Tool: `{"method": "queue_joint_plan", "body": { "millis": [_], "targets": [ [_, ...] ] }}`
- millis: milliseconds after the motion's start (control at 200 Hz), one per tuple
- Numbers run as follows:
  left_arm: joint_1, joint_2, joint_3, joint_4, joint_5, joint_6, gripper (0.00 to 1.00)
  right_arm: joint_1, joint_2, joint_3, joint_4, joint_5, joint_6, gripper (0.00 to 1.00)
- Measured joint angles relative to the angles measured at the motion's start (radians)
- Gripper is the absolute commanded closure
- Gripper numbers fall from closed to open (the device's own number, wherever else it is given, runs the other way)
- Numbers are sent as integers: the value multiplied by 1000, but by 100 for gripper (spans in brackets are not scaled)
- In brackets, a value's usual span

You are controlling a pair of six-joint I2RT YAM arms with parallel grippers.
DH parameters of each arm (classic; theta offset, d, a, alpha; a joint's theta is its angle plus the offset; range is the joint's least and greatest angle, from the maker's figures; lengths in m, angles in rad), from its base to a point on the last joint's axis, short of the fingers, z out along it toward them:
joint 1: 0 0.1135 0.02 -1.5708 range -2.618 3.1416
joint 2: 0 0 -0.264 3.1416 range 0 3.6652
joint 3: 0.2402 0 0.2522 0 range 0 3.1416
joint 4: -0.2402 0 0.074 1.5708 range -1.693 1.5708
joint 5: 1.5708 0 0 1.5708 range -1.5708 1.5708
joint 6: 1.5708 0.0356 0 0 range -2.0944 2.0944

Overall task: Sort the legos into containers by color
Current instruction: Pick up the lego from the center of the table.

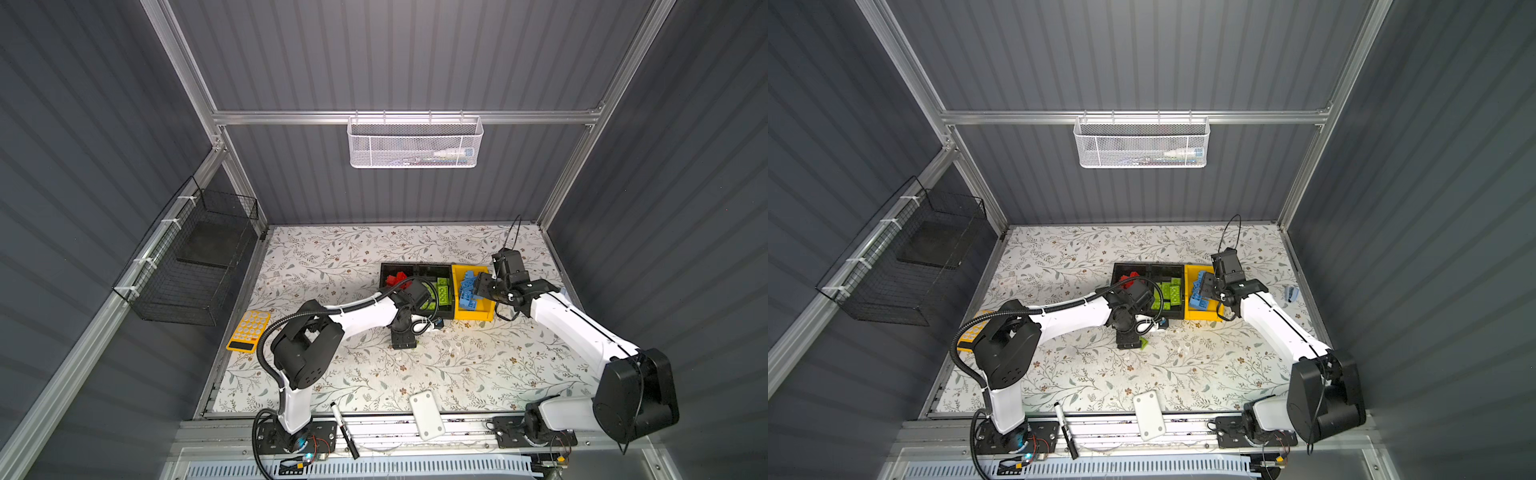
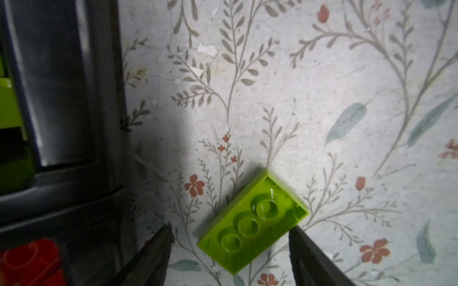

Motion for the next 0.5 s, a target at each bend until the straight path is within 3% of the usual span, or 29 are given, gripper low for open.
{"method": "queue_joint_plan", "body": {
  "millis": [500],
  "targets": [
    [0,29,13,13,10,-33,56,-43,-16,-39,14,-18,8,36]
  ]
}}
